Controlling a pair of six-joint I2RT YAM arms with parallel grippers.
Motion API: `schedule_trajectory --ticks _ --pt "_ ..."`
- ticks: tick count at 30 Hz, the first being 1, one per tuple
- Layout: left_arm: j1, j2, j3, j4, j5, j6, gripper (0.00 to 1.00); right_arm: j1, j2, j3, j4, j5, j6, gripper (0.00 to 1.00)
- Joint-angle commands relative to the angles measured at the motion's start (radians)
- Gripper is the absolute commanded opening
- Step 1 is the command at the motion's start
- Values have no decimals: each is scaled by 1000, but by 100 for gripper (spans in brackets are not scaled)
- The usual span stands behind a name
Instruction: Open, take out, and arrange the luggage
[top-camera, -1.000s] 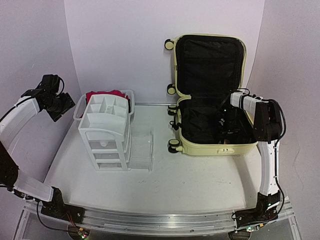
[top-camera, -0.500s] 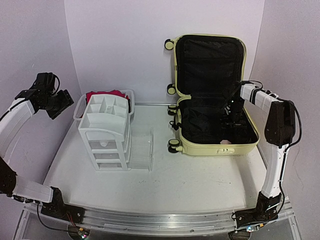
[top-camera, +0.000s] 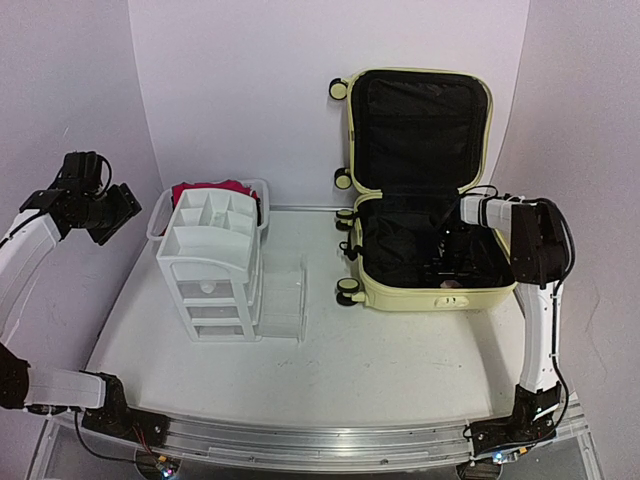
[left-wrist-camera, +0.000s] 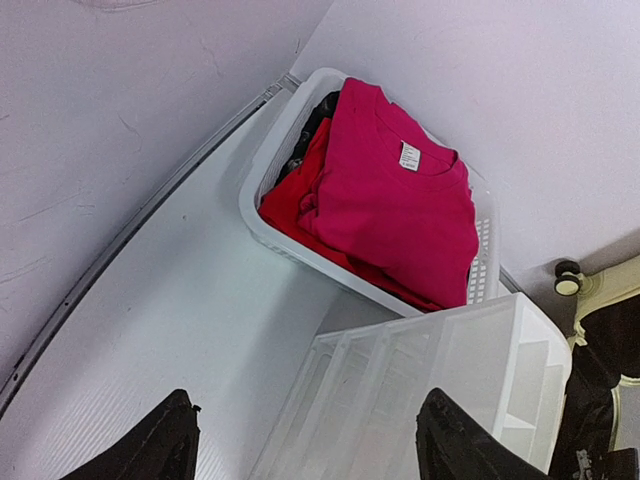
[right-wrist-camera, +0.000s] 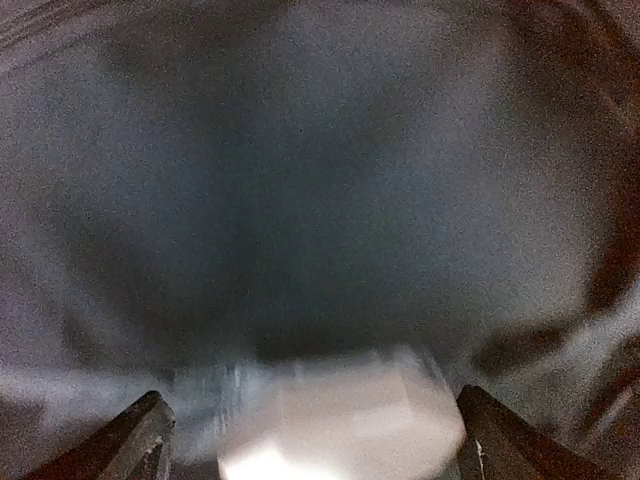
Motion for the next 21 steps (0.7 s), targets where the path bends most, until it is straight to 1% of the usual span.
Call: schedule_trajectory --ticks 1,3,4,7,11,18,21 --pt "0 -11 11 19 -10 -9 75 6 35 26 83 60 -14 98" --pt "0 -10 15 20 -12 1 75 4 48 26 108 72 -21 96" --pt "1 -8 17 20 -14 1 75 5 54 31 114 76 -26 94" --pt "0 1 21 21 -11 -3 75 5 53 46 114 71 -34 82" --pt "0 13 25 26 3 -7 75 5 -7 26 103 64 -35 66" --pt "0 13 30 29 1 5 75 4 -100 25 79 87 -48 50" --pt "-1 17 35 30 9 13 75 2 -123 55 77 76 -42 47"
